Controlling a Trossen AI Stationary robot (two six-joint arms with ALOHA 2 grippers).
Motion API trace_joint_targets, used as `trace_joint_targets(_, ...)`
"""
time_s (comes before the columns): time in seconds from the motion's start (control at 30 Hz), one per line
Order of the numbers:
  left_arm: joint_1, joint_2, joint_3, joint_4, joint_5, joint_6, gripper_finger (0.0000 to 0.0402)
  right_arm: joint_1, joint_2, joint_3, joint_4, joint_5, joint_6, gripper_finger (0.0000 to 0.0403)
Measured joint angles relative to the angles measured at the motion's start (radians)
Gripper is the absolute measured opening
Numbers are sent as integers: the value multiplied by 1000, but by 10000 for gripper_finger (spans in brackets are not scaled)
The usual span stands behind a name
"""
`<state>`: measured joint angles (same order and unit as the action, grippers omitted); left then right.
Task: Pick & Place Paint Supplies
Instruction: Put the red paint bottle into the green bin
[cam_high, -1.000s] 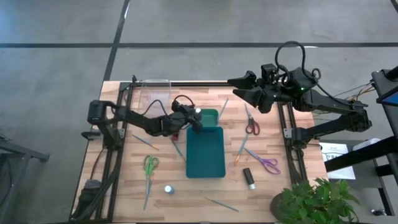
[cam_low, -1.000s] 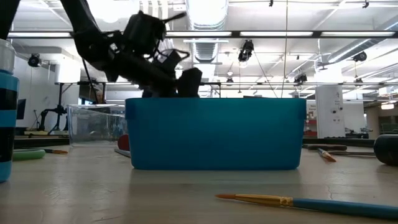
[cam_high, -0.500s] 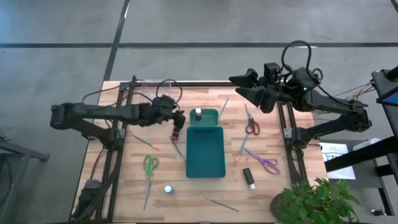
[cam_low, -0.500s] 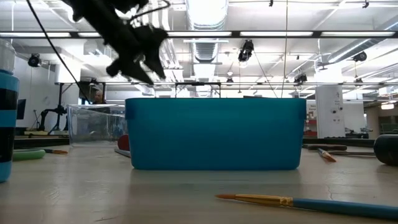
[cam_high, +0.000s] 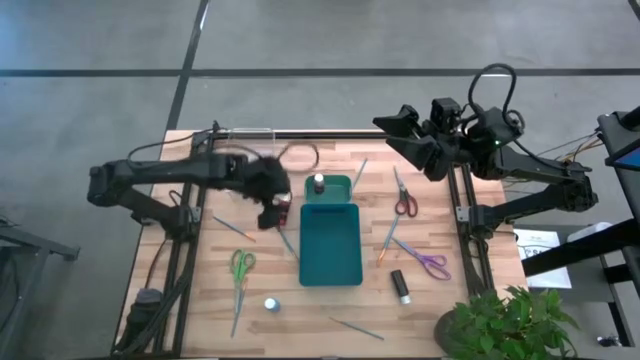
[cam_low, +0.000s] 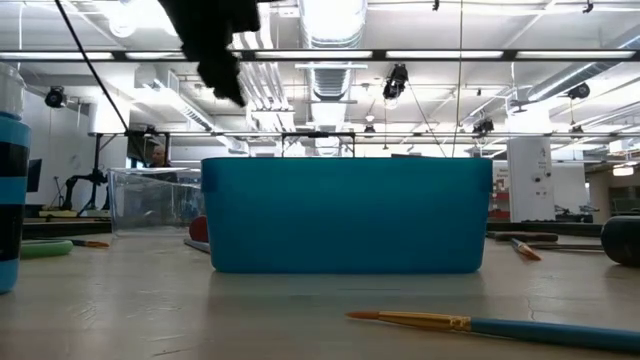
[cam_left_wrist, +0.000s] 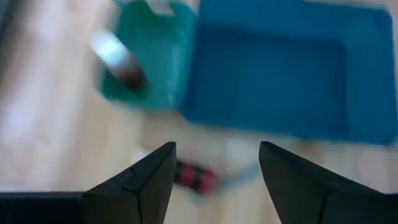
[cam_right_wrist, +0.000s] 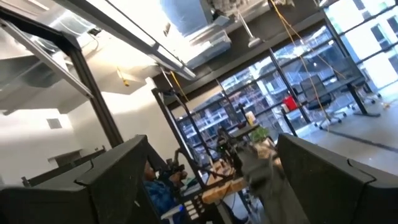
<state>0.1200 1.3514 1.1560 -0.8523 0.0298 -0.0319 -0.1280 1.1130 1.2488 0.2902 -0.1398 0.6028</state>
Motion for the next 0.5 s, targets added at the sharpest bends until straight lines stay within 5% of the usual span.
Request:
trace_joint_targets(0.3, -364, -52, -134, 13, 48, -590, 240, 50, 1, 0, 6, 0, -32, 353)
trace_joint_targets(0.4, -520, -68, -135, 39, -94, -795, 240, 65, 1, 0, 5, 6, -31, 353)
trace_joint_targets(0.5, -655, -68, -137, 42, -411, -1080, 240, 79, 1, 0, 3, 8, -30, 353)
